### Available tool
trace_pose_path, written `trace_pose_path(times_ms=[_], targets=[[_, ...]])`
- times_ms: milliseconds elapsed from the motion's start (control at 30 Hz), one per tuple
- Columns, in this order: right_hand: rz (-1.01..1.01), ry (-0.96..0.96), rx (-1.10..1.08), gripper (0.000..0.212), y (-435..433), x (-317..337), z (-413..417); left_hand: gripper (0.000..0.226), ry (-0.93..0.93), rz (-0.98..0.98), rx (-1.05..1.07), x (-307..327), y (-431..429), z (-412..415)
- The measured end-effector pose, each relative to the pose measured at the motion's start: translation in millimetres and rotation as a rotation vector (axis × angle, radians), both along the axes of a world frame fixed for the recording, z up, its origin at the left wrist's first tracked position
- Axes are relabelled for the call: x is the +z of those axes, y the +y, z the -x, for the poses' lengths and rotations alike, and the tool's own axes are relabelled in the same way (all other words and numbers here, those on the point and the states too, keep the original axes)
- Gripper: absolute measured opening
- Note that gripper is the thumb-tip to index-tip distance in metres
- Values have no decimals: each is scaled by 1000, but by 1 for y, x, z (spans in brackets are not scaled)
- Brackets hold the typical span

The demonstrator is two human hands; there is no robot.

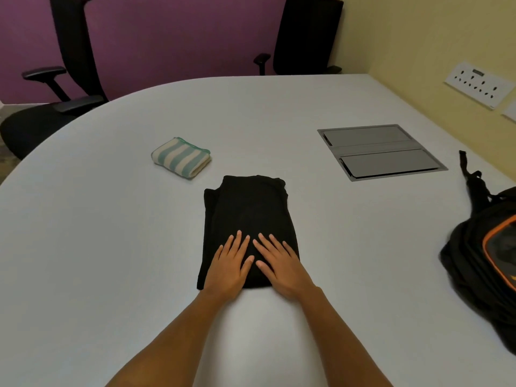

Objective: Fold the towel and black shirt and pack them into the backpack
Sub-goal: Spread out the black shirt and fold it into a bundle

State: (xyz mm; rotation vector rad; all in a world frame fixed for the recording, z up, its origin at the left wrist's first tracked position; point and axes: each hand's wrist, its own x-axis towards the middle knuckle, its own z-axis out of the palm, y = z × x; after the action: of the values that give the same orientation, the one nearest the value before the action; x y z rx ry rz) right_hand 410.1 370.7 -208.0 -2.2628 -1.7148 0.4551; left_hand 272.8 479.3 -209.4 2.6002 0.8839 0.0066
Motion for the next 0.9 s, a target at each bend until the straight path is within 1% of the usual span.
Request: trace_pose_path(times_ms=[133, 200, 267, 300, 400, 467, 567, 667, 733, 767, 800, 900], targets=[[89, -32, 22, 74, -23, 0, 12, 107, 90, -11, -92, 6, -9, 24], [133, -63, 52, 80, -31, 1, 14, 108, 166, -18, -146, 8, -13, 32], [177, -82, 62, 77, -35, 5, 16, 109, 236, -39, -192, 9, -13, 38], [193, -83, 53, 70, -35, 8, 17, 101, 266, -48, -200, 12, -12, 40], [237, -68, 16, 53, -33, 25, 25, 62, 291, -10, -183, 24, -13, 41], [278, -28, -10, 49, -33, 39, 29, 51, 280, 58, -162, 36, -18, 42], [336, 79, -4, 39, -37, 59, 25, 48, 318, 252, -139, 61, -14, 44], [450, 205, 63, 31, -42, 83, 22, 39, 458, 486, -193, 95, -1, 42], [492, 296, 79, 12, -44, 103, 21, 37, 553, 596, -210, 120, 4, 39], [502, 328, 93, 10, -45, 113, 21, 38, 583, 648, -205, 130, 5, 37], [500, 353, 106, 14, -45, 125, 20, 38, 605, 698, -200, 139, 7, 35], [461, 391, 101, 15, -46, 152, 10, 38, 603, 826, -208, 156, 15, 29]])
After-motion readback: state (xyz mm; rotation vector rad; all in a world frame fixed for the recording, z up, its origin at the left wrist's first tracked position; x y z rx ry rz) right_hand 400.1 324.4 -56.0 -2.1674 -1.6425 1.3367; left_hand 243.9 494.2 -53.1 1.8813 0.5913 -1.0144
